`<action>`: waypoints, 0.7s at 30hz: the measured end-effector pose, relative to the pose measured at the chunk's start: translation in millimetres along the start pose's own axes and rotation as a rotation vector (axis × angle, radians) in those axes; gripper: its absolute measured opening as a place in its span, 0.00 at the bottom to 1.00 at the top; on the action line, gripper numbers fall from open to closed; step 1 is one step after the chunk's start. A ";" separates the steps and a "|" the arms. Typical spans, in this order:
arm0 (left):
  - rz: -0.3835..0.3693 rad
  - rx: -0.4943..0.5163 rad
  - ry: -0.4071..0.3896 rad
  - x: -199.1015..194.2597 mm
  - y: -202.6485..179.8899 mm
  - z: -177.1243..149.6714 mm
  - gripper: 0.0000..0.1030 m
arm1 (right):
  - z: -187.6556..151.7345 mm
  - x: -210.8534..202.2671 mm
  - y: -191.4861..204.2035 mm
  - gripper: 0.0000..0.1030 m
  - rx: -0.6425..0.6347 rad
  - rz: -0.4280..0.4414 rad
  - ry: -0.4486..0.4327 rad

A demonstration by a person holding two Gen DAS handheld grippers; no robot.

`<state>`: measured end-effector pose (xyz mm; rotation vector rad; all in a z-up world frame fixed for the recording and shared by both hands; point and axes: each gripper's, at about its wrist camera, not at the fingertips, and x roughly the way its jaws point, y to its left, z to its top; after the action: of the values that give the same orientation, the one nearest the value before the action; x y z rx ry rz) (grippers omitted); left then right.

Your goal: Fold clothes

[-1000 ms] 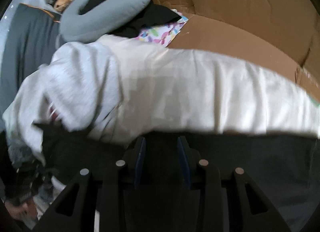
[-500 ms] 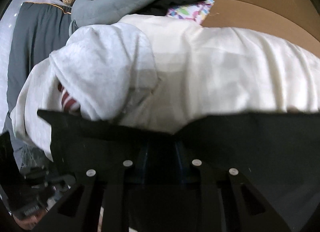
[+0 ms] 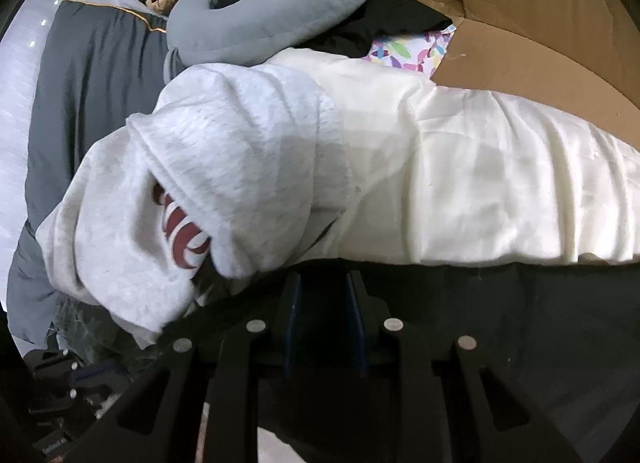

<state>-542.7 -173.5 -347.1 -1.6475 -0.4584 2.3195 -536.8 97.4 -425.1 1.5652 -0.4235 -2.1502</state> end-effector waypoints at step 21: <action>-0.079 0.106 0.011 71.0 -31.6 35.9 0.03 | -80.3 -75.1 -59.8 0.22 0.160 -0.091 -0.071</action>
<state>-598.8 -120.9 -384.8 -1.5635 -0.3833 2.2370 -451.4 188.6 -418.3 1.6255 -0.5708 -2.2958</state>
